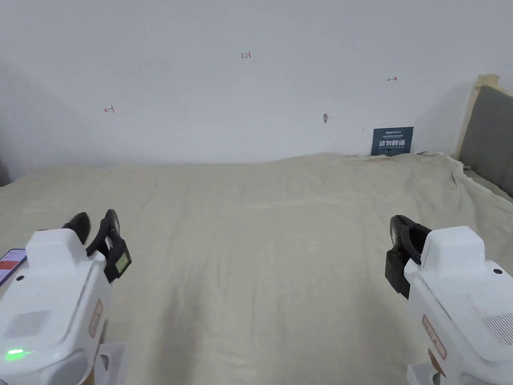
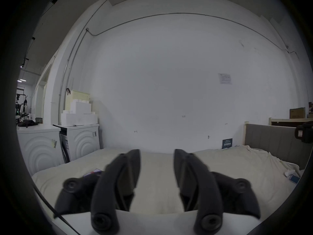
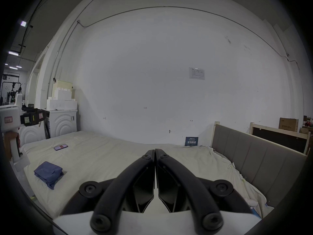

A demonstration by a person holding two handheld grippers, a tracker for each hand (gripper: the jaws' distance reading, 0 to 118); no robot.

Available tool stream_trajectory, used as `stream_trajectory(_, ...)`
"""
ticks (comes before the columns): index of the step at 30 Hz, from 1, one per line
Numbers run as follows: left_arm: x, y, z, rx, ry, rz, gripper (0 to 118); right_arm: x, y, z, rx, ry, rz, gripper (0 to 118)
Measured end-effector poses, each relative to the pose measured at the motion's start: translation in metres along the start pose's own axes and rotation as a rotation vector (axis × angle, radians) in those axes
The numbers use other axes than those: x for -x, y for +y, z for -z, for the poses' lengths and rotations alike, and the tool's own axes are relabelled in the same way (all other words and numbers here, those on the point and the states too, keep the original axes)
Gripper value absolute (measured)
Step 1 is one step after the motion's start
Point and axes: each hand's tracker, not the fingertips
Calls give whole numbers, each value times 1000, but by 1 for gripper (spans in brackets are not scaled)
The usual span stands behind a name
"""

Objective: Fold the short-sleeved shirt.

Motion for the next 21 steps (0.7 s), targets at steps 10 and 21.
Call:
stream_trajectory(10,-38,-21,-8,7,-85,-37,0,-19,-18,0,-3,-62,23,0)
stream_trajectory(21,-58,-36,-15,41,-129,-20,0,-25,-23,-2,7,-69,27,0)
